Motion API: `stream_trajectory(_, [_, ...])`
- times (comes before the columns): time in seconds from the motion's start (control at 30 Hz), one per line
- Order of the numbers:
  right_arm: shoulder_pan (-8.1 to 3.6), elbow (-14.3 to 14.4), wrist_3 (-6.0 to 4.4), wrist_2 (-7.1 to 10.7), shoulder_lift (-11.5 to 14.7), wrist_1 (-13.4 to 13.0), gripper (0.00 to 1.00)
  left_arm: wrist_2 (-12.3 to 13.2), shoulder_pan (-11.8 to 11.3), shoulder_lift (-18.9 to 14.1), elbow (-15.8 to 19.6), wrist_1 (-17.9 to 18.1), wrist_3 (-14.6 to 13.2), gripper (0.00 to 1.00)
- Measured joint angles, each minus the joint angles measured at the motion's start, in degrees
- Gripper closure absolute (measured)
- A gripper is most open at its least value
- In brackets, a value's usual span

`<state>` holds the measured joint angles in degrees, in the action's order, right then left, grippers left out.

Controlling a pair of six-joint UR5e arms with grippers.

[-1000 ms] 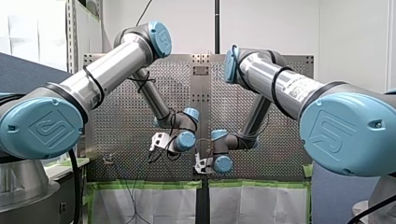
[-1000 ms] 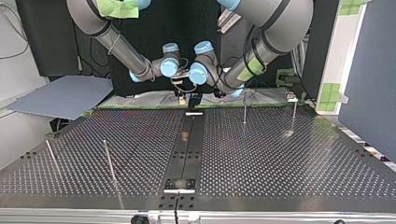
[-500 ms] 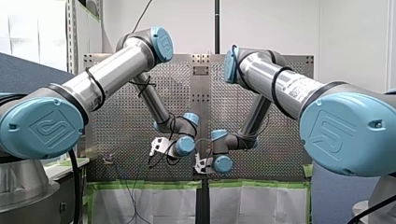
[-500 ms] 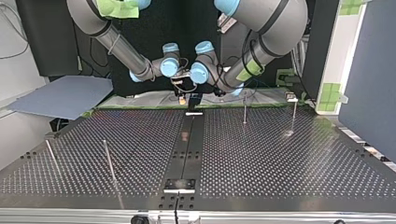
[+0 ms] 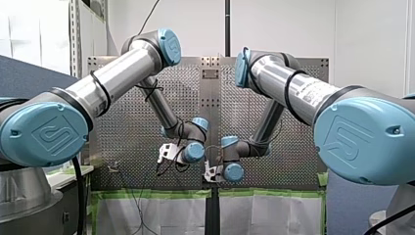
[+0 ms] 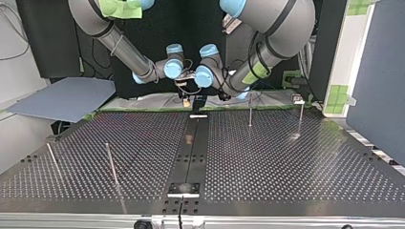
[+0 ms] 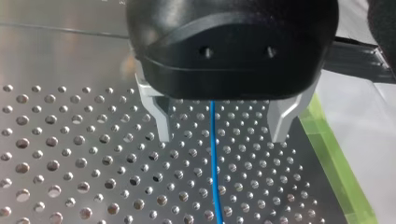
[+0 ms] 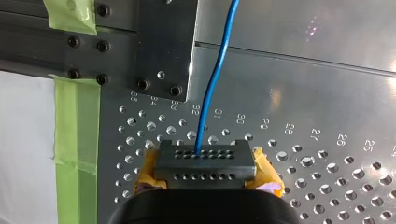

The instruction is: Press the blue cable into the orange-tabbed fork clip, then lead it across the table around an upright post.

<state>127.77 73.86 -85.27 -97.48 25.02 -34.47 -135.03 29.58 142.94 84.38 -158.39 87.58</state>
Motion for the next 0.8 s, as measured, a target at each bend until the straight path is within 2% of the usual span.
stream_trajectory(0.07, [0.0,0.0,0.0,0.0,0.0,0.0,1.0,0.0,-0.01,0.0,0.0,0.0,0.03,0.0])
stream_trajectory(0.1, [0.02,0.0,0.0,0.0,0.0,0.0,1.0,-0.02,-0.01,0.0,-0.01,0.03,0.07,0.11])
stream_trajectory(0.13, [0.03,0.01,0.0,0.0,0.0,0.0,1.0,-0.04,-0.01,0.0,-0.01,0.04,0.12,0.11])
stream_trajectory(0.17, [0.03,0.0,0.0,0.0,0.0,0.0,1.0,-0.07,-0.01,0.0,-0.02,0.05,0.2,0.2])
stream_trajectory(0.2, [0.02,0.0,0.0,0.0,0.0,0.0,1.0,-0.13,-0.01,0.0,-0.02,0.06,0.33,0.37])
stream_trajectory(0.23, [0.01,0.0,0.0,0.0,0.0,0.0,1.0,-0.17,0.0,0.0,-0.02,0.07,0.42,0.37])
stream_trajectory(0.27, [0.02,0.0,0.0,0.0,0.0,0.0,1.0,-0.21,0.02,0.0,-0.02,0.08,0.49,0.5])
stream_trajectory(0.3, [0.02,0.0,0.0,0.0,0.0,0.0,1.0,-0.28,0.08,0.0,-0.02,0.08,0.55,0.72])
stream_trajectory(0.33, [0.02,-0.02,0.0,0.0,0.0,0.0,1.0,-0.34,0.12,0.0,-0.02,0.08,0.58,0.72])
stream_trajectory(0.4, [0.01,-0.02,0.0,0.01,0.0,0.01,1.0,-0.65,0.21,-0.01,-0.04,0.09,0.6,1.0])
stream_trajectory(0.57, [0.0,-0.01,0.0,0.0,0.0,0.01,1.0,-1.79,0.27,-0.01,-0.03,0.09,0.52,1.0])
stream_trajectory(0.8, [-0.01,-0.01,0.0,0.0,0.0,0.05,1.0,-1.87,0.02,-0.03,-0.05,-0.06,0.18,1.0])
